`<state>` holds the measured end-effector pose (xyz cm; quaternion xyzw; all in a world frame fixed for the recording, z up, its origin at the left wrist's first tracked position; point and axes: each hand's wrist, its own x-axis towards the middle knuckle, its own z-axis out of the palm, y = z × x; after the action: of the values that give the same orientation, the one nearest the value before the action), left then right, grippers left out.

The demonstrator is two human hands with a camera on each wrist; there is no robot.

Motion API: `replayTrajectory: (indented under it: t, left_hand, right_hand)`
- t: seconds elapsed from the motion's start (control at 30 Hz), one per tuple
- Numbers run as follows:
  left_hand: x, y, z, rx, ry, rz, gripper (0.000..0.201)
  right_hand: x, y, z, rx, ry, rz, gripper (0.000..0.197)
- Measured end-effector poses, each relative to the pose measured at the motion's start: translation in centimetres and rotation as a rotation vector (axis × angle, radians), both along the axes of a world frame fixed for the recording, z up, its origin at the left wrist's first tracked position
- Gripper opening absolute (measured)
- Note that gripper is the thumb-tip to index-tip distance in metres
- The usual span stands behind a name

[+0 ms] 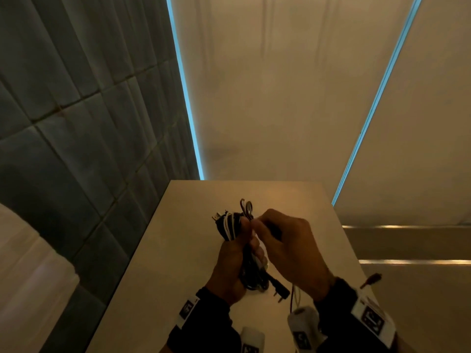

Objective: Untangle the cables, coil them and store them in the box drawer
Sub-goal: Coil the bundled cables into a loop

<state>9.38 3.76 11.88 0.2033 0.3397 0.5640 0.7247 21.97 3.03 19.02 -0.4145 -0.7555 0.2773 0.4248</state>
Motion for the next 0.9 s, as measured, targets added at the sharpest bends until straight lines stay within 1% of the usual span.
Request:
replayTrajectory:
  t: [0.03, 0.07, 0.1, 0.2, 0.23, 0.27, 0.3, 0.37, 0.43, 0.47, 0.5, 0.53, 0.6, 0.63, 0.7, 0.77, 0.8, 0.83, 0.9]
  left_hand:
    - [0.0, -0.1, 0.0, -0.017, -0.023, -0.005, 0.079]
    - [-0.1, 0.0, 0.0, -0.028, -0.035, -0.014, 0.081]
    - [-0.5, 0.2, 0.0, -0.025, -0.041, -0.031, 0.077]
    - [-1.1, 0.5, 0.9, 0.027, -0.039, -0.116, 0.051]
    - [-1.2, 0.4, 1.4, 0.035, -0.01, -0.131, 0.035]
    - [-1.2, 0.3, 1.6, 0.038, 0.038, -0.117, 0.018]
    - [-1.2, 0.3, 1.7, 0.037, 0.085, -0.071, 0.008]
    - [-1.3, 0.7, 1.6, 0.028, 0.134, 0.062, 0.013]
    - [-1.7, 1.4, 1.9, 0.0, 0.152, 0.176, 0.021]
    - [-2.1, 1.9, 2.0, -0.017, 0.131, 0.219, 0.027]
    - [-2.6, 2.3, 2.2, -0.043, 0.092, 0.26, 0.031]
    - [-3.1, 2.6, 2.5, -0.053, 0.049, 0.293, 0.033]
    - [-4.3, 3.1, 2.8, -0.058, -0.012, 0.34, 0.035]
    - [-4.9, 3.3, 3.0, -0.062, -0.03, 0.36, 0.034]
    - [-5.9, 3.6, 3.2, -0.06, -0.082, 0.383, 0.028]
    - [-6.3, 3.6, 3.4, -0.066, -0.132, 0.365, 0.023]
    - [-6.2, 3.4, 3.5, -0.071, -0.142, 0.334, 0.021]
    - [-5.9, 3.2, 3.7, -0.076, -0.152, 0.298, 0.019]
    - [-5.3, 2.6, 4.2, -0.07, -0.163, 0.227, 0.012]
  right_hand:
    - [-0.2, -0.1, -0.5, 0.034, -0.058, -0.005, 0.018]
    - [-0.1, 0.0, -1.0, 0.055, -0.127, -0.005, 0.02]
    - [-0.1, 0.0, -1.5, 0.061, -0.19, 0.014, 0.022]
    - [-0.5, -0.8, -2.3, 0.128, -0.292, 0.089, 0.017]
    - [-0.8, -0.9, -2.4, 0.158, -0.308, 0.092, 0.015]
    - [-1.2, -0.9, -2.4, 0.178, -0.332, 0.089, 0.015]
    - [-1.6, -0.9, -2.3, 0.196, -0.364, 0.083, 0.015]
    - [-1.8, -0.9, -2.2, 0.221, -0.415, 0.084, 0.016]
    - [-1.5, -1.2, -2.3, 0.177, -0.427, 0.081, 0.015]
    - [-1.3, -1.4, -2.5, 0.135, -0.404, 0.081, 0.018]
    - [-0.9, -1.6, -2.6, 0.089, -0.36, 0.081, 0.024]
    - [-0.4, -1.7, -3.0, 0.043, -0.301, 0.077, 0.031]
    - [0.6, -2.2, -3.4, -0.087, -0.138, 0.095, 0.032]
    - [1.0, -2.5, -3.7, -0.185, -0.057, 0.127, 0.032]
    - [1.9, -3.0, -4.7, -0.461, 0.082, 0.204, 0.033]
    - [3.1, -2.8, -6.2, -0.745, 0.209, 0.289, 0.035]
    - [3.5, -2.5, -6.9, -0.848, 0.249, 0.335, 0.036]
    - [4.0, -2.2, -7.5, -0.92, 0.262, 0.384, 0.037]
    - [4.7, -1.3, -8.8, -1.024, 0.216, 0.454, 0.038]
